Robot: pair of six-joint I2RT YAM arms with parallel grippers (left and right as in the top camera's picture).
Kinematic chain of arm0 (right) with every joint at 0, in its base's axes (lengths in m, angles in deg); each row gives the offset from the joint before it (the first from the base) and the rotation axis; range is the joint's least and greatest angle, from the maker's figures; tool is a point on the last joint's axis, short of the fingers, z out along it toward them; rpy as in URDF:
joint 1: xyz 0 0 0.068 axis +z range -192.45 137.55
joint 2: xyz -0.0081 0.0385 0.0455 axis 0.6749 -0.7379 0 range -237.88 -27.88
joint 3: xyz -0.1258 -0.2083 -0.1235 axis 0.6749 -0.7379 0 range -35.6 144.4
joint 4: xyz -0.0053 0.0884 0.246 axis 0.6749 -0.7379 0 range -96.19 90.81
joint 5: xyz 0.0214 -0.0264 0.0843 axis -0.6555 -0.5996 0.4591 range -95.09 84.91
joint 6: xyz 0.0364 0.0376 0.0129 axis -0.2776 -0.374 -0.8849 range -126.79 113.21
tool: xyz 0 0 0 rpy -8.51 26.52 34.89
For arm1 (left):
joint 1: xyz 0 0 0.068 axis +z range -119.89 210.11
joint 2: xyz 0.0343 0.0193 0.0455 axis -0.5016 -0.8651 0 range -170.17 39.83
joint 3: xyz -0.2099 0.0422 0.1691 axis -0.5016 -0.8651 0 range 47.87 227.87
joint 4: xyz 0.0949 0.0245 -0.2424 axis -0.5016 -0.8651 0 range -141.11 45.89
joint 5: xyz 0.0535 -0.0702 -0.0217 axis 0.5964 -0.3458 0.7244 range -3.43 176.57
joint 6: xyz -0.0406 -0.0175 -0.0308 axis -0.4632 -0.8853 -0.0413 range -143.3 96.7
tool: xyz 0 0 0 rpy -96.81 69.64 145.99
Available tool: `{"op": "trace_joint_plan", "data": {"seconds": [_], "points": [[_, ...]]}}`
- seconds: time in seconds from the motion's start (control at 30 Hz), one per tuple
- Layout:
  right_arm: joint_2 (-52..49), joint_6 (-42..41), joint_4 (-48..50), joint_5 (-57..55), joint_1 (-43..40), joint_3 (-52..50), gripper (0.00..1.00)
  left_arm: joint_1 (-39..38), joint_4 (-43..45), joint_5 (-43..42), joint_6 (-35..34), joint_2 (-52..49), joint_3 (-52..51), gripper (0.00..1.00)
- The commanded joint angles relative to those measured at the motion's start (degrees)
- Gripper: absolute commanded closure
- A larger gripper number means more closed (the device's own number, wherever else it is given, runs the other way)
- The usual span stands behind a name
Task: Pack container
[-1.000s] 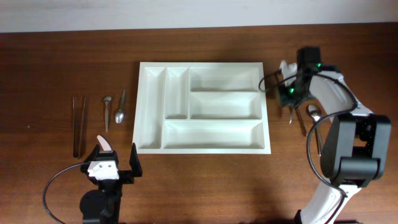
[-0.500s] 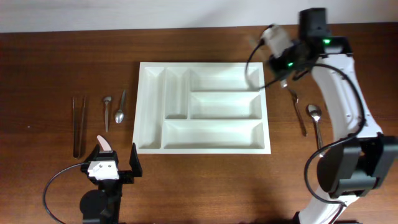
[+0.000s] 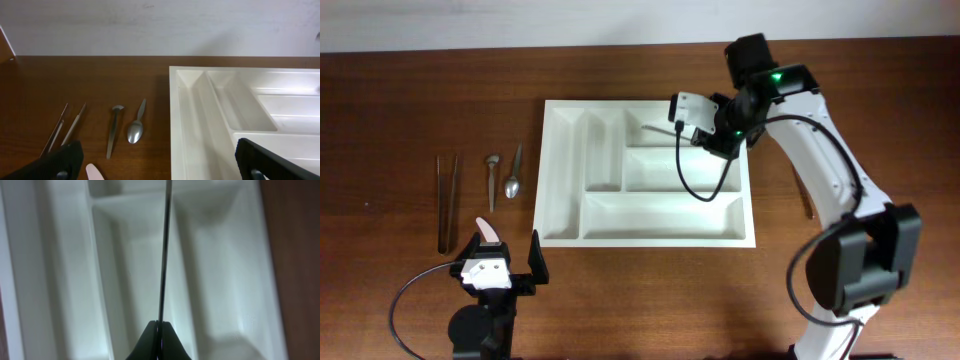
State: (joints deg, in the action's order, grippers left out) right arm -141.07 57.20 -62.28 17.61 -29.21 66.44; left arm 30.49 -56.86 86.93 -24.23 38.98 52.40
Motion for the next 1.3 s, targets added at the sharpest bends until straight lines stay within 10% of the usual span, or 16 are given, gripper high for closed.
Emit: {"op": "trace_joint_plan", "data": {"seconds": [0.0, 0.4, 0.53, 0.67, 0.87, 1.27], "points": [[-3.74, 1.81, -0.61, -0.46, 0.7, -0.85, 0.96, -0.22, 0.17, -0.61, 0.09, 0.5, -0.66, 0.01], [-9.94, 1.57, -1.46, -0.46, 1.49, -0.9, 0.96, -0.22, 0.17, -0.61, 0.09, 0.5, -0.66, 0.01], [-9.77, -1.81, -1.44, -0.48, 1.38, -0.74, 0.54, -0.22, 0.17, -0.61, 0.09, 0.5, -0.66, 0.01], [-8.11, -14.21, -1.68, -0.55, -1.07, 3.26, 0.46, -0.22, 0.17, -0.59, 0.09, 0.5, -0.66, 0.01], [-4.39, -35.43, -7.39, -7.23, -9.07, 12.17, 0.43, -0.22, 0.17, -0.61, 0.11, 0.5, -0.66, 0.01], [-3.54, -40.63, -10.82, -10.95, -25.9, 9.64, 0.44, -0.22, 0.17, -0.61, 0.09, 0.5, -0.66, 0.01]]}}
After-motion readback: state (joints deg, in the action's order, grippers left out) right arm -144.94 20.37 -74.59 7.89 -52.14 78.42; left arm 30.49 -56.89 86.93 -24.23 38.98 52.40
